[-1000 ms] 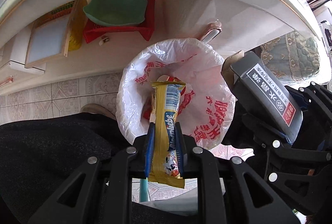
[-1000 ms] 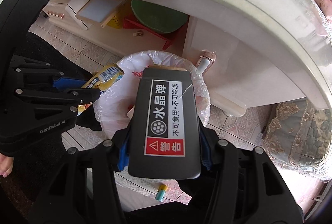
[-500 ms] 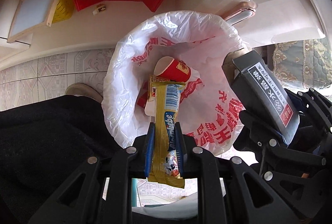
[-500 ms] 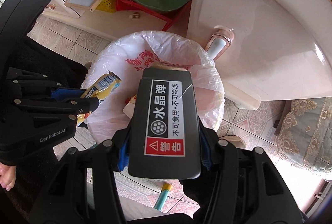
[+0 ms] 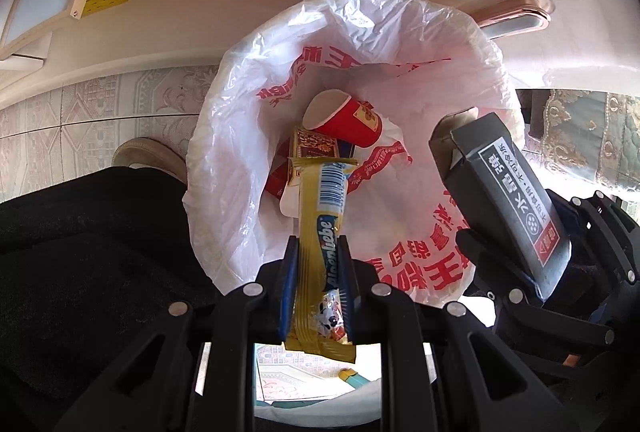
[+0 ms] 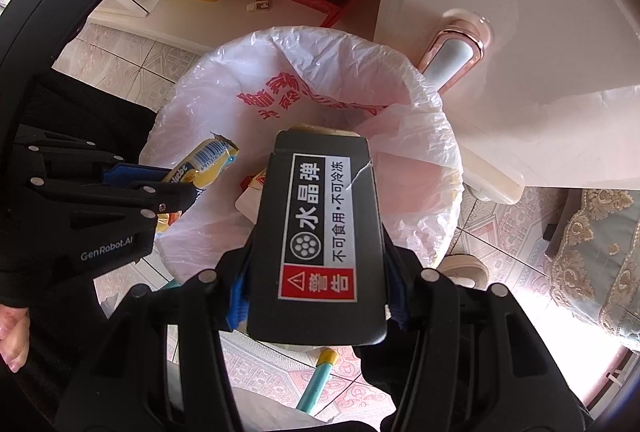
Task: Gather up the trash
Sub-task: 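Open both tools to drop the black box and snack bar into the bag, then move both tools back over the table toward the medicine box and tissue, then grasp the crumpled tissue with the right tool while the left tool grasps the blue-white medicine box, then lift the tissue with the right tool while the left tool carries the medicine box toward the bag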
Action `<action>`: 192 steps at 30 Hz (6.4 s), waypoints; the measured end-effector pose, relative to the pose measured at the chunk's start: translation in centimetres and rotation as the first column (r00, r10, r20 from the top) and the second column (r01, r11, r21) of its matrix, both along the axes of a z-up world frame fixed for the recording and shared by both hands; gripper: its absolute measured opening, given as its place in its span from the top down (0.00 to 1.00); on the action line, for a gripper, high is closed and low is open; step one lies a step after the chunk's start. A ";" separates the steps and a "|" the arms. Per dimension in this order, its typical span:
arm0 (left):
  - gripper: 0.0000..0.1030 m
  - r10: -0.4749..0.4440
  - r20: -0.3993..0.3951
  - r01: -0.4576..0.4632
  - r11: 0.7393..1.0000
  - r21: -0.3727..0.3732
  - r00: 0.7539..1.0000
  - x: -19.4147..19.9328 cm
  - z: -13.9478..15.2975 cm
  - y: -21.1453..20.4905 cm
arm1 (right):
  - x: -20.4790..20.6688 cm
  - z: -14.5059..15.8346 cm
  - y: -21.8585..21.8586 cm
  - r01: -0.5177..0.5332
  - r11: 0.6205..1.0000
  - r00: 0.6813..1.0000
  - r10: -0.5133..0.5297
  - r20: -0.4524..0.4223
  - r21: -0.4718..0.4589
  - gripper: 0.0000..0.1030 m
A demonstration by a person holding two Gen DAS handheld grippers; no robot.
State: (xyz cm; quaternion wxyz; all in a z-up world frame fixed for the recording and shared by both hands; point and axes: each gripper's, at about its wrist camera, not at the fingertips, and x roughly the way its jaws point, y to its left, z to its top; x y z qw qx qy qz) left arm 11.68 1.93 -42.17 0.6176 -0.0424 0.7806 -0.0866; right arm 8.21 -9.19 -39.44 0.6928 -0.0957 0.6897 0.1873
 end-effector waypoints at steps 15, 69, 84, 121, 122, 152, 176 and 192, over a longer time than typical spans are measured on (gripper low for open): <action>0.63 0.020 -0.012 -0.020 1.000 0.013 1.000 0.4 -0.6 0.7 | 0.1 -0.7 -0.2 0.011 1.000 1.000 -0.011 -0.009 -0.001 0.33; 0.11 -0.707 0.412 0.685 0.691 0.229 0.575 13.2 38.7 -6.4 | 12.7 38.5 -7.0 -0.513 0.857 0.792 0.451 0.412 0.046 0.11; 0.11 -0.916 0.301 0.910 0.342 0.233 0.267 16.4 32.9 -7.9 | 16.2 35.4 -5.2 -0.614 0.788 0.754 0.570 0.328 0.041 0.11; 0.10 -0.978 0.140 0.974 0.176 0.145 0.156 19.2 20.0 -11.0 | 22.1 22.2 -5.2 -0.596 0.788 0.802 0.579 0.143 0.153 0.11; 0.10 -0.979 0.145 0.975 0.165 0.150 0.143 18.9 19.9 -11.2 | 22.1 21.9 -5.2 -0.594 0.790 0.804 0.577 0.144 0.151 0.11; 0.37 -0.742 0.277 0.687 0.670 0.281 0.611 16.4 21.4 -8.7 | 18.4 20.8 -6.1 -0.223 0.974 0.933 0.227 0.281 -0.045 0.87; 0.37 -0.480 0.451 0.417 0.877 0.239 0.752 8.0 35.6 -3.1 | 7.8 34.9 -4.7 -0.070 0.997 0.895 0.076 0.439 -0.031 0.87; 0.37 -0.423 0.492 0.374 0.906 0.199 0.761 -0.7 35.3 -1.4 | -0.7 35.5 -3.2 -0.073 0.996 0.879 0.088 0.470 -0.049 0.87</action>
